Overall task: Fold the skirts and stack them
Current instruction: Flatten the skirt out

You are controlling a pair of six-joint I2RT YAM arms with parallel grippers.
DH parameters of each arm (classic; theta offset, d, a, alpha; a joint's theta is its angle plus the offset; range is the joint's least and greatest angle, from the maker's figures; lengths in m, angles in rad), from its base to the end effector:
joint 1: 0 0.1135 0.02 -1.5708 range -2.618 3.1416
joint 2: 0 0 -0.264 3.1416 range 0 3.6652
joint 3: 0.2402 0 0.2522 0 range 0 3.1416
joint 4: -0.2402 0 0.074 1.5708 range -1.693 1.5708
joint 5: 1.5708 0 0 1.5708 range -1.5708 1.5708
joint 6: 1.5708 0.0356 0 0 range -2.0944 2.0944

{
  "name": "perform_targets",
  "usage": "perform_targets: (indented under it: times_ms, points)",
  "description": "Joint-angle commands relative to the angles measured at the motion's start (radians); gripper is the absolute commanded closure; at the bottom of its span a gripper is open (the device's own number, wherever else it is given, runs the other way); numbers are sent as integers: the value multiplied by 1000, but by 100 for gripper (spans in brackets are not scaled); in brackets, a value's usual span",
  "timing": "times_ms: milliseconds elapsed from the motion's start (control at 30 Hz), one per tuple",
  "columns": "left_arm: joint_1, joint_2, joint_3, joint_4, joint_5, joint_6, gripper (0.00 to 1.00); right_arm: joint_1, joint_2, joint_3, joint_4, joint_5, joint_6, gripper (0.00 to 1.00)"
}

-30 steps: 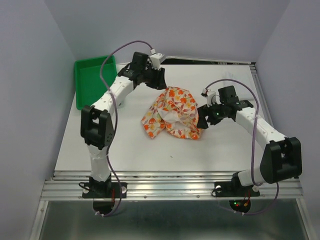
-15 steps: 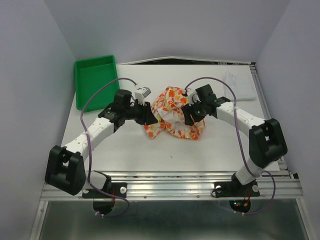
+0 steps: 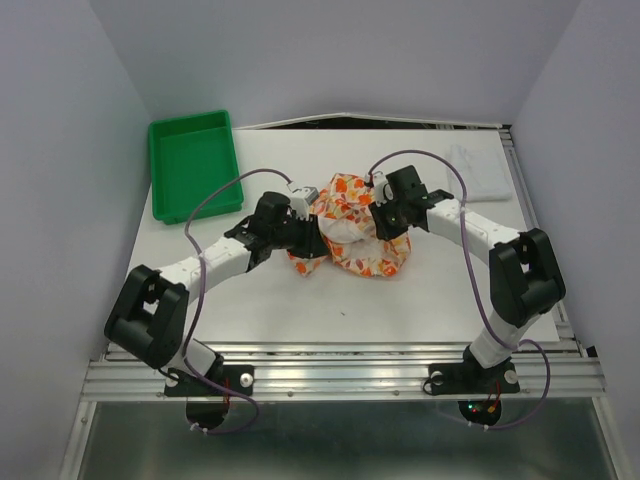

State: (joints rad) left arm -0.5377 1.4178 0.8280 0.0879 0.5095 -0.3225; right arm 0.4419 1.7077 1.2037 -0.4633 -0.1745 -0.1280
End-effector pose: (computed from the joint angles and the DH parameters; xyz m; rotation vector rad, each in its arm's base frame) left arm 0.2564 -0.1731 0.2375 0.5602 2.1013 -1.0392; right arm 0.3240 0.1601 0.2195 -0.7838 2.4287 0.3445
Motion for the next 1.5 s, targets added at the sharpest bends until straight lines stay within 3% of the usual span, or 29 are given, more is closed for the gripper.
perform_targets:
  times_ms: [0,200,533,733,833,867,900,1000,1100,1233,1467]
  points:
    - [-18,69,66,58,-51,-32,68,6,-30,46,14,13,16,78]
    - [-22,165,114,47,-92,-35,54,6,-36,51,11,17,27,87]
    - [-24,289,207,12,-135,-27,50,6,-56,51,9,38,37,97]
    - [-24,354,252,10,-155,-10,59,6,-82,48,9,58,45,99]
    - [-19,354,284,-25,-216,23,82,6,-97,56,5,121,47,99]
    - [-15,334,289,-36,-233,42,94,6,-105,57,5,142,38,99]
    - [5,316,290,-54,-245,51,98,6,-114,59,5,206,30,99]
    - [56,224,286,-85,-285,77,100,-8,-167,56,5,343,7,99]
    - [136,78,287,-122,-378,159,100,-101,-245,54,3,464,27,99]
    - [140,-32,267,-134,-494,252,100,-175,-293,33,6,512,44,99]
    - [128,-180,117,-139,-631,373,100,-175,-345,-90,41,550,27,99]
